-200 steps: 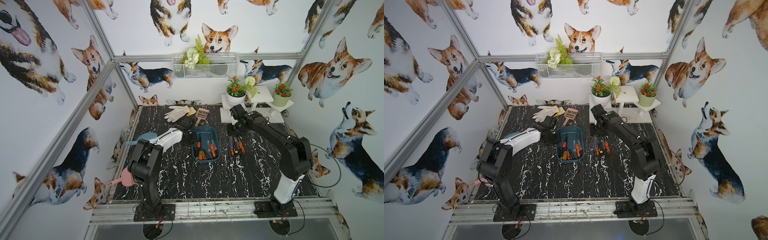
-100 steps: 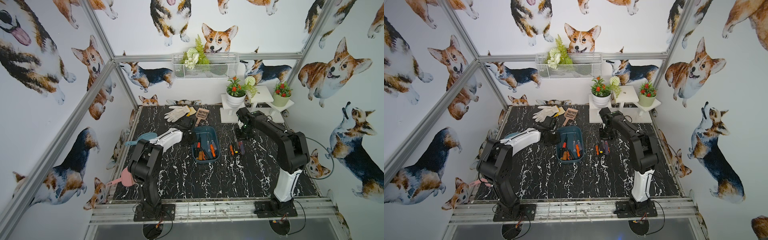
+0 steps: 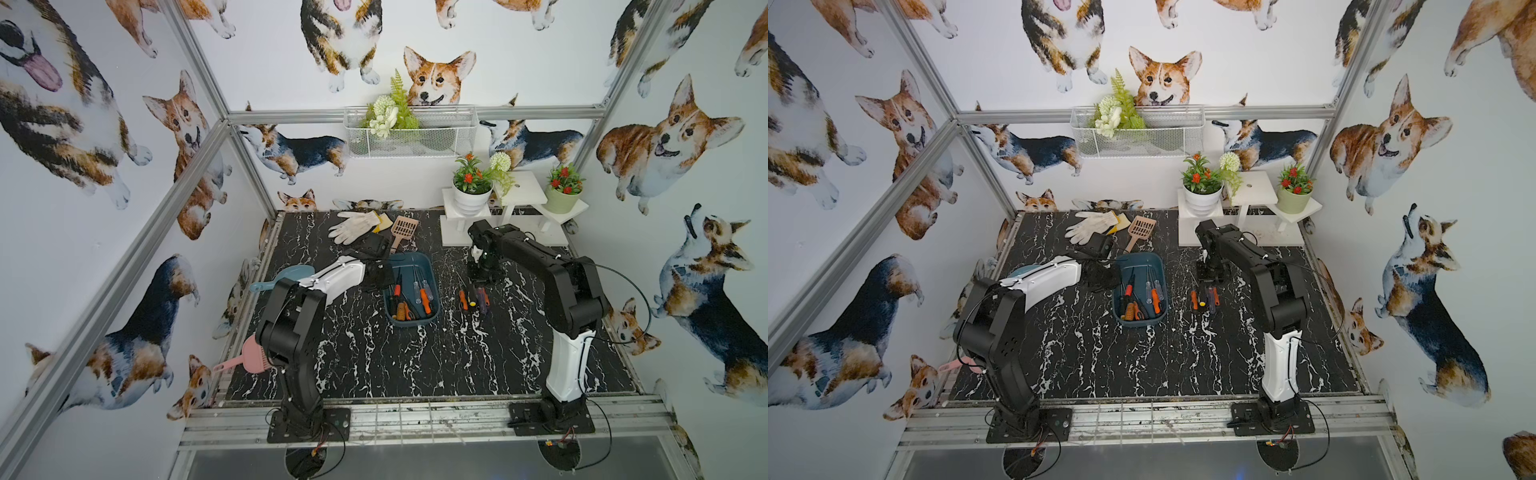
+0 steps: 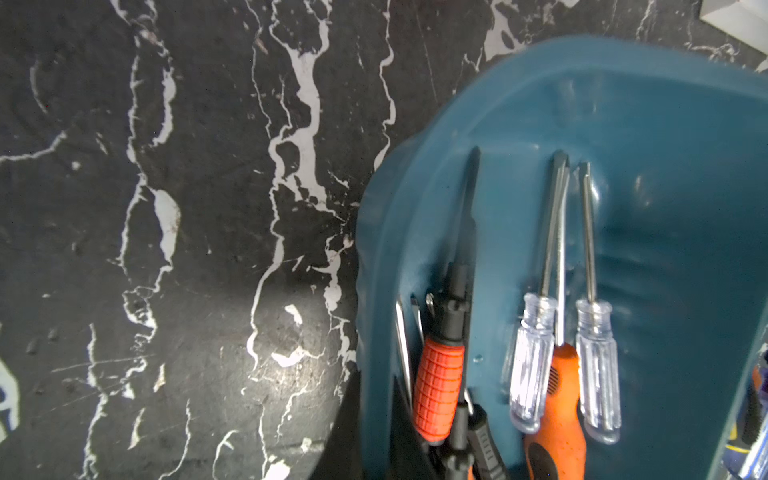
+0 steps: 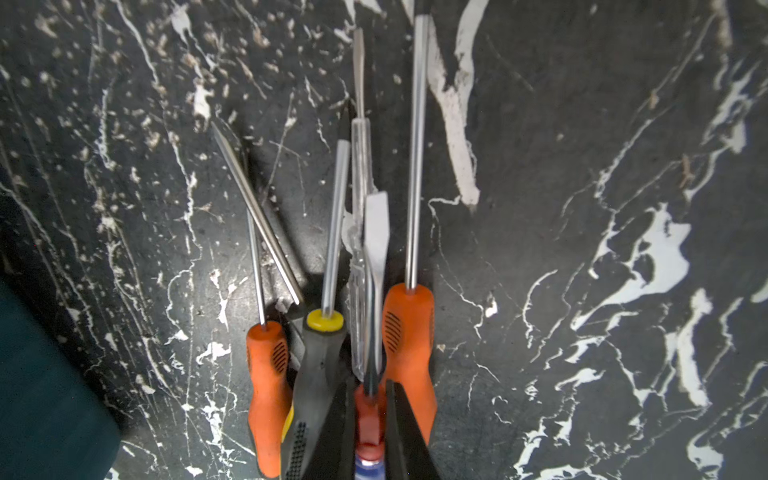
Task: Take out the screwdriver from the storage box
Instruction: Place the screwdriver at the center of the board.
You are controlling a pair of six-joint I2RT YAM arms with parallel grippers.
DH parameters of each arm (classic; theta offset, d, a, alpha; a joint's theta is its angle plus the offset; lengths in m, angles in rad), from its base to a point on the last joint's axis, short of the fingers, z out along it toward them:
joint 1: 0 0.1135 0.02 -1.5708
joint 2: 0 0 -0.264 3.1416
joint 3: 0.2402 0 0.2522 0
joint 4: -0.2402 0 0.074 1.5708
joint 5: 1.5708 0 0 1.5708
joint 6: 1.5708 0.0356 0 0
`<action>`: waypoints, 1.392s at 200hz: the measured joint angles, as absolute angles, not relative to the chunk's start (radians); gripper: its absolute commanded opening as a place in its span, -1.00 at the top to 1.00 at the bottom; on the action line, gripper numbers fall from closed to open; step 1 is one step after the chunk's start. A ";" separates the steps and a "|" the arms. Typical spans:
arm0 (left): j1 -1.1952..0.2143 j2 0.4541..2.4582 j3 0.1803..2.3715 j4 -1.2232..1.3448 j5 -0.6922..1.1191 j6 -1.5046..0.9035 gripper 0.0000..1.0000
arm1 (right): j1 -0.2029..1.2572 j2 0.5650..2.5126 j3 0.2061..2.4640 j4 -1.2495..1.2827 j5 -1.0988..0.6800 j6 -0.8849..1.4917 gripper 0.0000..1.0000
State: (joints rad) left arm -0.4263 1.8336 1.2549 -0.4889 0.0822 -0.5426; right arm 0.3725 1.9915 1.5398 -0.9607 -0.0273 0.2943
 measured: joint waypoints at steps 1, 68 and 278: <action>-0.426 1.834 1.255 -0.489 0.082 -0.543 1.00 | 0.373 1.992 1.540 -0.960 -0.027 0.294 0.77; -0.426 1.833 1.256 -0.489 0.081 -0.542 1.00 | 0.373 2.016 1.547 -0.951 -0.035 0.313 0.46; -0.431 1.780 1.225 -0.460 0.060 -0.554 1.00 | 0.550 1.821 1.619 -0.893 -0.113 0.340 0.15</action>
